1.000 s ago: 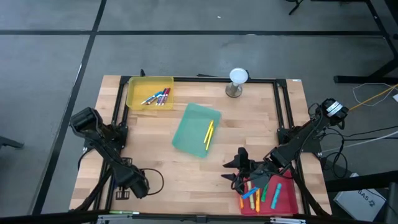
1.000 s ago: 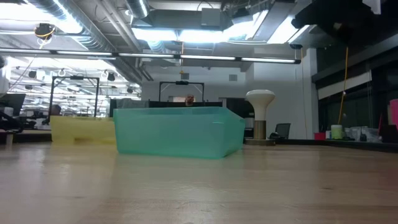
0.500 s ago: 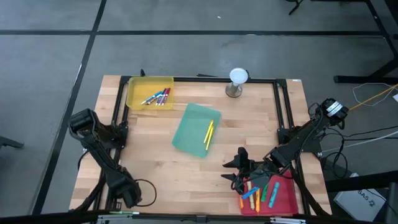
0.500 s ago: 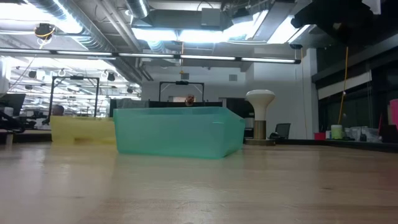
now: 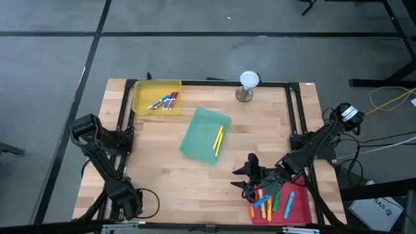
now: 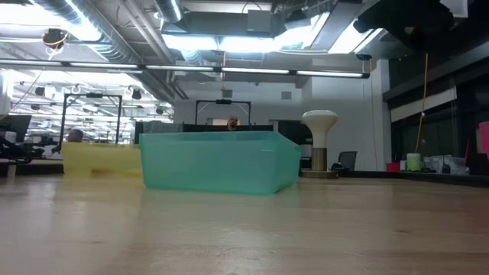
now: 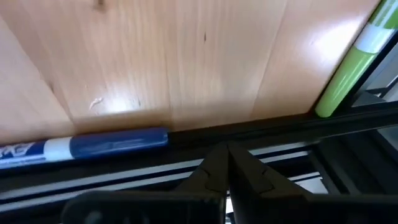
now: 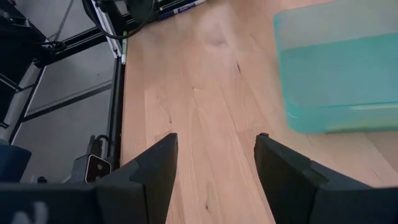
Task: Pick & Place Markers
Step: Put the blue marker pen into the yellow bin
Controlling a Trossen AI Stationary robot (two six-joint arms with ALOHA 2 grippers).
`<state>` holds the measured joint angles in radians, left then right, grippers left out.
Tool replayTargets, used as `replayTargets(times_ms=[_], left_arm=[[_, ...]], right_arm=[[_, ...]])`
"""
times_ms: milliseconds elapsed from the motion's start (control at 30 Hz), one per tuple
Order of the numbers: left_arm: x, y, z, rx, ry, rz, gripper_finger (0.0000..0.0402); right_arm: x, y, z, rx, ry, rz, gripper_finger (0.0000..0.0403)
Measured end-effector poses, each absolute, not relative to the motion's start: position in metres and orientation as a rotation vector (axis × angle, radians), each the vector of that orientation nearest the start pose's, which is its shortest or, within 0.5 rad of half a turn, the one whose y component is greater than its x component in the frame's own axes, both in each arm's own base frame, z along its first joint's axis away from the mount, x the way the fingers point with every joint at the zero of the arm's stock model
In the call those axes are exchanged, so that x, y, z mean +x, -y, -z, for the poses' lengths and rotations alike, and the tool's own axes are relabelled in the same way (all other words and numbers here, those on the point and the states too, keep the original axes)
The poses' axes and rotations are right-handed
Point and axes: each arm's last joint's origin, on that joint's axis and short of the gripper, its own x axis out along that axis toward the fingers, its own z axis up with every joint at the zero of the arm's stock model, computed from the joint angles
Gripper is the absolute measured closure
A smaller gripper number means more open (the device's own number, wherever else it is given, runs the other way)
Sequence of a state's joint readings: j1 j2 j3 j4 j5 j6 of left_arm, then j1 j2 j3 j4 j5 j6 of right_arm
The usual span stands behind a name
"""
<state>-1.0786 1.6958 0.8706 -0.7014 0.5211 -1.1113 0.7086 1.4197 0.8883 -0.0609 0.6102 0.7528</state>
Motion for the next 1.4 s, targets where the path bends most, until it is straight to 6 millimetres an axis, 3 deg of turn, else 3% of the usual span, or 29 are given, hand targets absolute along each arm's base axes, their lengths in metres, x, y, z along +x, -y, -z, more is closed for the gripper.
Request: replayTargets(times_ms=[733, 1400], left_arm=[[0.114, 0.224, -0.123, -0.180, -1.975, 0.050, 0.0400], [0.153, 0.190, -0.125, -0.063, -1.885, 0.047, 0.0400]], right_arm=[[0.239, -0.180, -0.242, 0.380, -0.451, 0.101, 0.0194], [0.241, -0.176, -0.242, 0.357, -0.449, 0.107, 0.0194]])
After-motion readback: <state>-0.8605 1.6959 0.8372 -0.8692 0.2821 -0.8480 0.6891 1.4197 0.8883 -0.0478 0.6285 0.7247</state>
